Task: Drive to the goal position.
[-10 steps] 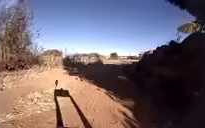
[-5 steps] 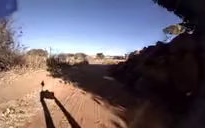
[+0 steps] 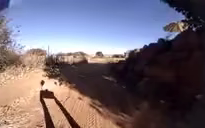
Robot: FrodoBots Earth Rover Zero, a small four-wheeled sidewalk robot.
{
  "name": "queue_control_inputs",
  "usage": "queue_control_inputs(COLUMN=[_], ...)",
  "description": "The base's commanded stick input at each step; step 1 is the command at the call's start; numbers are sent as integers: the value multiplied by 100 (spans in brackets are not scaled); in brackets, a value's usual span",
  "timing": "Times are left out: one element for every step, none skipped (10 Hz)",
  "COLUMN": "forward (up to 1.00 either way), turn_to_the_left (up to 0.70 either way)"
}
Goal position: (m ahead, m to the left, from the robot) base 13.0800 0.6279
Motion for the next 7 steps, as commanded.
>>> queue_control_inputs(forward=[50, 50, 50, 50, 50, 50, 50], turn_to_the_left=[0, 0, 0, 0, 0, 0, 0])
